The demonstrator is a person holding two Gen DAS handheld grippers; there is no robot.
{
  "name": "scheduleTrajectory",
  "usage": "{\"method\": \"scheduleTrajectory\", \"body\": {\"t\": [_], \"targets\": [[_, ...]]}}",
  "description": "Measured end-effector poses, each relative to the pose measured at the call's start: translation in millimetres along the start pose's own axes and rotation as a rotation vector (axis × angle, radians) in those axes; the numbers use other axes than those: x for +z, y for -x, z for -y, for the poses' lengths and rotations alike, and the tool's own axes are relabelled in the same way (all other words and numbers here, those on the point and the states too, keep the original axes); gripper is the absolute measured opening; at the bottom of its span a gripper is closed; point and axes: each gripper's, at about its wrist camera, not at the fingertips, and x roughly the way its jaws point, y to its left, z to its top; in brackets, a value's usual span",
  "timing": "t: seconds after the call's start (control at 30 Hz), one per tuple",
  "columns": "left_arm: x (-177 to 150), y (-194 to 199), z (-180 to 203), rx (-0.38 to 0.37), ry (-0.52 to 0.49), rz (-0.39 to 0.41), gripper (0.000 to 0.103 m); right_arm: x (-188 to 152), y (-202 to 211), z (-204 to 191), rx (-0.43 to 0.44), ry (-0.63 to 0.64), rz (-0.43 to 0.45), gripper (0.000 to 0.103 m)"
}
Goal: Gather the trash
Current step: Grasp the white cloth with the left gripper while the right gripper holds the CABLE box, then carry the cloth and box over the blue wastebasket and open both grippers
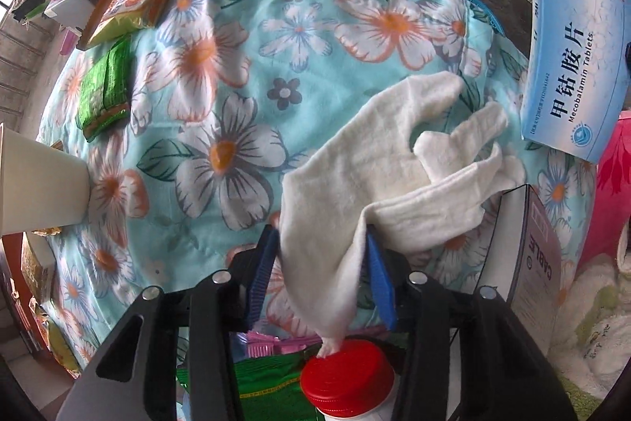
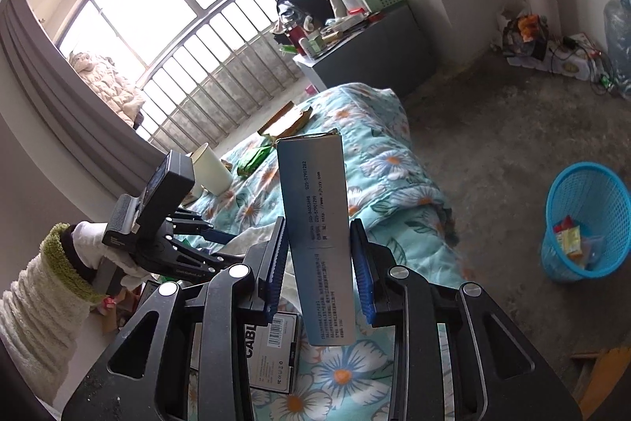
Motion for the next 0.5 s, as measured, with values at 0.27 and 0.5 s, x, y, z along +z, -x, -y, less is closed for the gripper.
{"method": "scheduleTrajectory", "body": {"t": [0.27,0.5], "targets": [[-12,51,2,-0.041,0.072,0.166,0.011,-1,9,0,0.001,0.002,0.019,0.029],[-52,128,13,-0.077,0.192,0.434,0.011,-5,22,-9,0.000,0.027,0.048,0.029]]}}
